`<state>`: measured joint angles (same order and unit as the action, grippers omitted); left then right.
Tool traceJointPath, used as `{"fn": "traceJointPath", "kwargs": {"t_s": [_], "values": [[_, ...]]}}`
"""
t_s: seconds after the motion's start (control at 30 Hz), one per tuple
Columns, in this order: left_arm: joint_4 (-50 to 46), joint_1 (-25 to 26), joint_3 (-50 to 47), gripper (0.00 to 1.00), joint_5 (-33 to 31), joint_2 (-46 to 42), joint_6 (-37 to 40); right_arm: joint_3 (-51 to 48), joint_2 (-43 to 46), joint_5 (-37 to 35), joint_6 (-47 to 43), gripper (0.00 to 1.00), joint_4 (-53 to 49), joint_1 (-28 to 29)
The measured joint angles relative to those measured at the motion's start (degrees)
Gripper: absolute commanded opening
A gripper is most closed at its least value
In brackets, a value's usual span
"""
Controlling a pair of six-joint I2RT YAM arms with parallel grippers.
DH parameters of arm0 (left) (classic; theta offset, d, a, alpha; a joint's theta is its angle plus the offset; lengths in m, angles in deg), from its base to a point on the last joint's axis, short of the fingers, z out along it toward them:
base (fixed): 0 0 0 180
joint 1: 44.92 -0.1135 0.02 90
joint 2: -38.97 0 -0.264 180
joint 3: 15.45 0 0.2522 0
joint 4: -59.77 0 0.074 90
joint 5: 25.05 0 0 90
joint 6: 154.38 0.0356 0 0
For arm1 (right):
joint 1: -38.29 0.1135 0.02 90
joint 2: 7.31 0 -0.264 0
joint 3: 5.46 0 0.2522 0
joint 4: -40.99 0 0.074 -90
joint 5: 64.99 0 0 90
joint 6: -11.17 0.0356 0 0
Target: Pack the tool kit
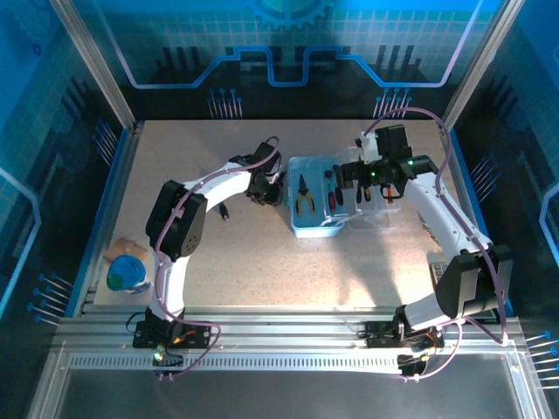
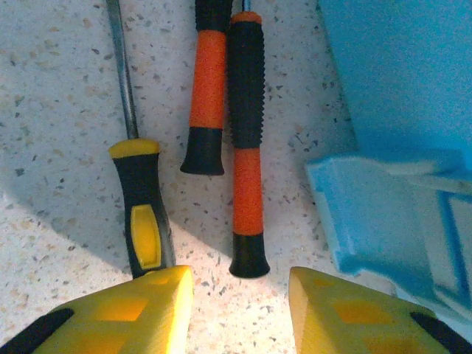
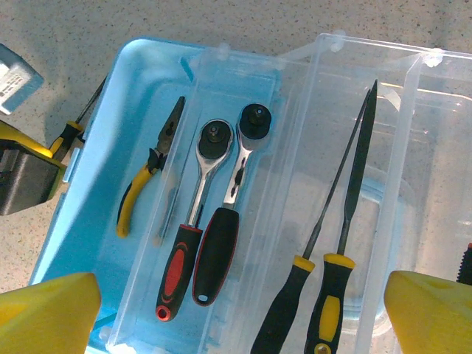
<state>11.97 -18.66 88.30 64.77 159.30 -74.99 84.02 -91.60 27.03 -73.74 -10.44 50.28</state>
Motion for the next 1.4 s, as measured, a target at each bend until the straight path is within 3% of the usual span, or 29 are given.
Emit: {"fn": "traceJointPath", "kwargs": {"t_s": [0.6, 1.0, 1.4], "values": [[-0.1, 0.2, 4.2, 0.28, 0.9, 5.4, -1.4, 0.0, 0.0, 0.1, 0.0, 1.00, 0.0, 0.0], [-0.3, 0.2, 4.3, 0.00, -0.1, 5.4, -1.3, 0.0, 0.0, 0.2, 0.0, 1.00, 0.0, 0.0], [-1.5, 0.2, 0.8, 0.00, -1.1, 1.5, 0.3, -0.4, 1.0, 0.6, 0.0, 1.00, 0.0, 0.0]]}}
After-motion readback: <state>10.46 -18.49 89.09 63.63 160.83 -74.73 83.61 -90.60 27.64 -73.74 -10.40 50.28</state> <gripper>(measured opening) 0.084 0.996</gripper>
